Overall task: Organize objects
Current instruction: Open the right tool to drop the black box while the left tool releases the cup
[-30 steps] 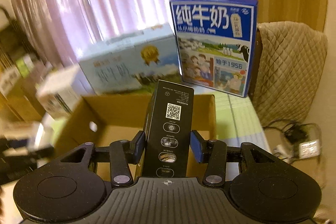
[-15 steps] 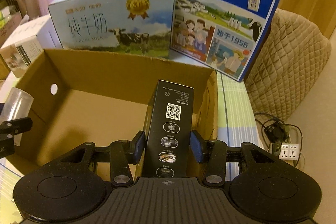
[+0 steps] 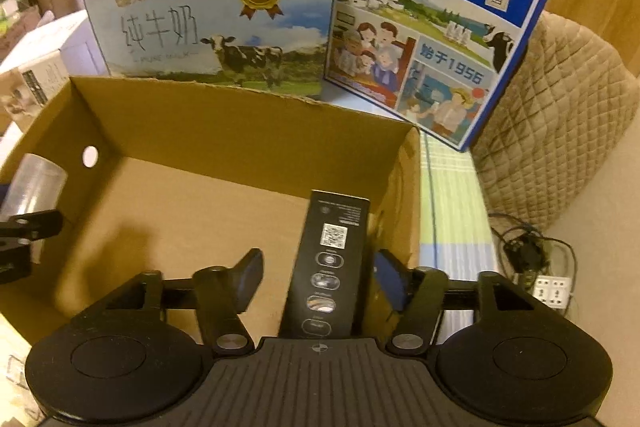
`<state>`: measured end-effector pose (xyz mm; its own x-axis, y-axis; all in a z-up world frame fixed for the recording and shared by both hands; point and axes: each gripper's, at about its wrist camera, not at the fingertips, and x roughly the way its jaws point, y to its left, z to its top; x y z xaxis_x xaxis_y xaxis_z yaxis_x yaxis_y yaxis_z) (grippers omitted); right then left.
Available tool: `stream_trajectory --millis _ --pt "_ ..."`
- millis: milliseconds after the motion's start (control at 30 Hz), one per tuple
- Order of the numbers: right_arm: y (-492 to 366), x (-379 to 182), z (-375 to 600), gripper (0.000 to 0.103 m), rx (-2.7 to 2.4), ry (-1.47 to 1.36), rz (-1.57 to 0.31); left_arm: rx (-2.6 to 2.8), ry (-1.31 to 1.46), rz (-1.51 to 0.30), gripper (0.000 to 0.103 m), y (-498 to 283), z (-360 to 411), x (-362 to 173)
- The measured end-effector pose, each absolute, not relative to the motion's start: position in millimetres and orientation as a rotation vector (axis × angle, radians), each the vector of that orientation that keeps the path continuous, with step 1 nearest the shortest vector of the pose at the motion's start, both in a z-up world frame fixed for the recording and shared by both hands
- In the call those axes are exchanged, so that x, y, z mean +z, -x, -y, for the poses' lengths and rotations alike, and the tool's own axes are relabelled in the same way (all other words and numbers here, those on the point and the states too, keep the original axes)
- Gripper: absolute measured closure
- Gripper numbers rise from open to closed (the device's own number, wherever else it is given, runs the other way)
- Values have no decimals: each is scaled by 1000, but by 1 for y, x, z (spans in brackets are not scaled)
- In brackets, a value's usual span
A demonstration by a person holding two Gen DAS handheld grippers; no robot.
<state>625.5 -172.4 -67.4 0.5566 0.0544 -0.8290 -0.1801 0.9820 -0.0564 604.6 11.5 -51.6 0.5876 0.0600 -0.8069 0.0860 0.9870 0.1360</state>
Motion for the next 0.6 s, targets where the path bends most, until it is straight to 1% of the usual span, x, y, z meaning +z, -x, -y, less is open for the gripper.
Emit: stream_trajectory --millis 133,333,367,400,467,600 --pt "-625 -65 175 36 163 116 -962 -11 -173 -949 54 -608 -9 -55" --pt "-625 -67 178 35 200 106 -955 -2 -182 -963 53 -612 -9 -63" --pt "-624 -67 179 35 209 100 -953 3 -185 -959 52 -612 -9 -63" --pt "-623 -66 181 35 219 94 -951 6 -190 -953 44 -612 -8 -64" --pt "-621 -64 183 35 241 85 -944 12 -210 -937 34 -611 -7 -62" --pt "-614 -57 191 35 272 53 -916 27 -212 -932 33 -608 -9 -56"
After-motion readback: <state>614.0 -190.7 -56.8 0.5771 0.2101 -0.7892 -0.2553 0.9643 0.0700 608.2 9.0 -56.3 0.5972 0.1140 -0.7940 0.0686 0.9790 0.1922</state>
